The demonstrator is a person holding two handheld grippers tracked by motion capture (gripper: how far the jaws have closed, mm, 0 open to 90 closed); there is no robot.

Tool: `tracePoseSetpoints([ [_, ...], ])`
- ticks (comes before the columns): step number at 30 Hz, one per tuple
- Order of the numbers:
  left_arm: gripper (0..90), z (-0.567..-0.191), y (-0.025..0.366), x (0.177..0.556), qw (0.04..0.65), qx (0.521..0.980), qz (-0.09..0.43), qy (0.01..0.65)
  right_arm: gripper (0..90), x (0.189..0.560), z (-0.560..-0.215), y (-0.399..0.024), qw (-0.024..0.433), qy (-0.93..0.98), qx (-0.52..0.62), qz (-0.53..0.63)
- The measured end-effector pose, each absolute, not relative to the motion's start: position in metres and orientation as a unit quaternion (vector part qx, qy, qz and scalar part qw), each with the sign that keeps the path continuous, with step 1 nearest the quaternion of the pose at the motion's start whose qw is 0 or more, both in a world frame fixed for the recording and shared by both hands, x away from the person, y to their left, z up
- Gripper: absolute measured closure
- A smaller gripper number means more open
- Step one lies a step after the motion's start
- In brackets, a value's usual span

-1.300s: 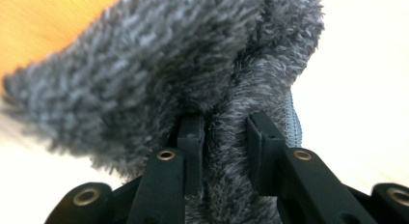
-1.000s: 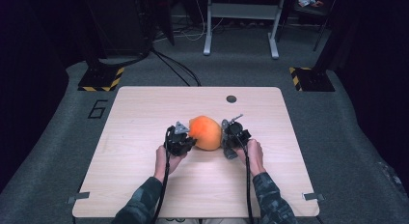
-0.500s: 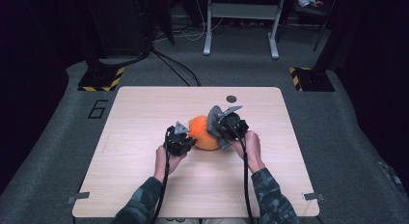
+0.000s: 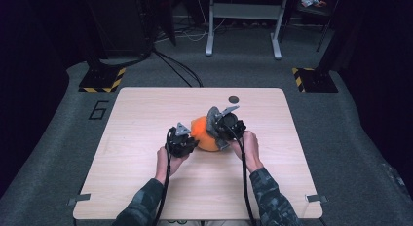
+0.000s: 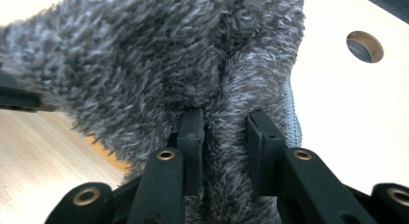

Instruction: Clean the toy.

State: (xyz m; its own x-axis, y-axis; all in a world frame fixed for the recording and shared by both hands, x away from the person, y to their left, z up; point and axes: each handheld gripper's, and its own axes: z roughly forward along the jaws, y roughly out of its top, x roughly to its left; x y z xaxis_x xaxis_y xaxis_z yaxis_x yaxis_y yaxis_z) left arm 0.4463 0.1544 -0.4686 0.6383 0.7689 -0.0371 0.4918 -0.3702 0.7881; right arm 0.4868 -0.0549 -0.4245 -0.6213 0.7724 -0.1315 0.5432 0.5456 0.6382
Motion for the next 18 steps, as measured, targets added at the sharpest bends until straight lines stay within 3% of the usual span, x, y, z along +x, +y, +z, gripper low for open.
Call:
tracePoseSetpoints([
  [4, 59.1, -0.462, 0.158, 0.444, 0.395, 0.810, 0.198, 0.386, 70.7, 0.486, -0.424, -0.055, 0.194, 0.855, 0.395, 0.274],
  [11, 47.7, -0.452, 0.157, 0.449, 0.383, 0.823, 0.215, 0.361, 70.8, 0.489, -0.426, -0.054, 0.202, 0.857, 0.381, 0.281],
  [14, 50.9, -0.454, 0.151, 0.453, 0.372, 0.834, 0.215, 0.346, 70.7, 0.488, -0.425, -0.053, 0.198, 0.855, 0.389, 0.280],
  [18, 67.2, -0.458, 0.148, 0.454, 0.378, 0.834, 0.212, 0.343, 70.7, 0.489, -0.427, -0.054, 0.201, 0.854, 0.388, 0.284],
])
